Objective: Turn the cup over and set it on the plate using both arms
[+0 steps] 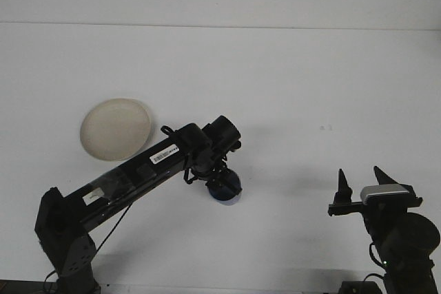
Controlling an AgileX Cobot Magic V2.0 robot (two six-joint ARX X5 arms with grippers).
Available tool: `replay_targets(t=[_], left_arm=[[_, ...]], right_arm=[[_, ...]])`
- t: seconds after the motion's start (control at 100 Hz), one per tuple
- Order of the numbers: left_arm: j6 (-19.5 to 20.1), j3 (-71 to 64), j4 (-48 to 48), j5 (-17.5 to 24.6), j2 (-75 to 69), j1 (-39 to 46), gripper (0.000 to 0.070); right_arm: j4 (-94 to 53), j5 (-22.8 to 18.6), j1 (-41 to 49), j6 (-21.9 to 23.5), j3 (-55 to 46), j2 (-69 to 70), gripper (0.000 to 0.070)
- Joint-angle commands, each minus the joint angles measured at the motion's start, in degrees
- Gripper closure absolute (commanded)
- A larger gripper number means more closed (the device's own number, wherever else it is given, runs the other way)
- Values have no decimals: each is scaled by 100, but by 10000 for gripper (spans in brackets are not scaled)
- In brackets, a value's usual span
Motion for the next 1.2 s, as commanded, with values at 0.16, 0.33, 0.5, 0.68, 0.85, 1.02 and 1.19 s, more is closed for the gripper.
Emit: replay_targets(t=[0.16, 0.33, 0.5, 0.68, 0.85, 1.02, 1.19], left_arm=[[271, 837, -636, -621, -229, 479, 690], [293, 997, -785, -1005, -787, 1318, 690], [315, 997, -894, -1176, -1108, 2557, 689], [380, 997, -874, -1174, -1003, 3705, 689], [380, 997, -852, -1174, -730, 4301, 689], [378, 997, -822, -1169, -367, 4538, 689], [411, 997, -682, -964, 7, 4601, 689]], right_arm=[[66, -7, 9, -22, 26, -13, 171], [68, -7, 9, -22, 26, -13, 171], [68, -7, 9, -22, 26, -13, 171], [68, -7, 9, -22, 26, -13, 171], [68, -7, 9, -22, 26, -13, 172], [68, -7, 9, -22, 26, -13, 171], [68, -7, 7, -22, 26, -13, 171]])
